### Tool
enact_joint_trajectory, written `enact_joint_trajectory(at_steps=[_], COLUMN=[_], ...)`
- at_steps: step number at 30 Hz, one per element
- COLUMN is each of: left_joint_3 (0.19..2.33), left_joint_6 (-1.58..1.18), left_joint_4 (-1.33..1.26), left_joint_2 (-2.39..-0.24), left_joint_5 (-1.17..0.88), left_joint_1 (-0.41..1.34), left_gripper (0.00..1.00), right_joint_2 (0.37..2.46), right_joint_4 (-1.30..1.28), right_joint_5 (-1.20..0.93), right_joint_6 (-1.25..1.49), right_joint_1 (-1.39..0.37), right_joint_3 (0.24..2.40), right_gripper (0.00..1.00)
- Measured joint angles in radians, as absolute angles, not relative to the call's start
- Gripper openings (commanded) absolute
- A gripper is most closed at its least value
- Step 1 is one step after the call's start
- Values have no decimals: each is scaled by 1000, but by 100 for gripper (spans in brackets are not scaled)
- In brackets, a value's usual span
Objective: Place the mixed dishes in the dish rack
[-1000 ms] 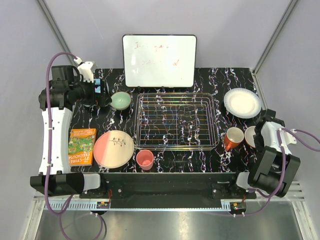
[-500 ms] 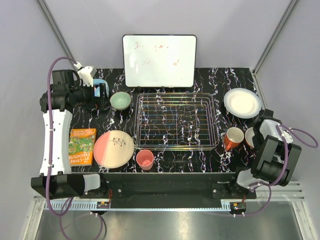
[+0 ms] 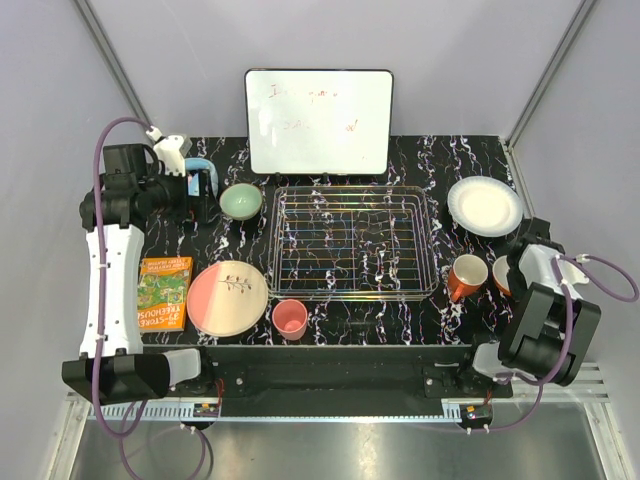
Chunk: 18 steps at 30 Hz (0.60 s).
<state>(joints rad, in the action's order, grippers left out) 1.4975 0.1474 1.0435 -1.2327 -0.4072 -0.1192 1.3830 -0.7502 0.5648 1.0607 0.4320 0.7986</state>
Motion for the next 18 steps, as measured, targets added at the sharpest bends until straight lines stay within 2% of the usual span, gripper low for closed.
enact_joint_trajectory(at_steps=[4, 12, 18], left_joint_3=[1491, 1470, 1469], left_joint_6=[147, 147, 147], left_joint_4=[1039, 1027, 1022], left_joint_2=[-1231, -1230, -1223], left_joint_5=[-407, -407, -407], left_joint_1=[-119, -119, -119], left_gripper=[99, 99, 99], right_joint_2=[1333, 1093, 1069], right_joint_4=[-749, -783, -788], right_joint_5=[554, 527, 485], right_joint_6=[1040, 966, 918], right_joint_1=[432, 432, 432], right_joint_3=[786, 778, 810], right_gripper=[0, 0, 0])
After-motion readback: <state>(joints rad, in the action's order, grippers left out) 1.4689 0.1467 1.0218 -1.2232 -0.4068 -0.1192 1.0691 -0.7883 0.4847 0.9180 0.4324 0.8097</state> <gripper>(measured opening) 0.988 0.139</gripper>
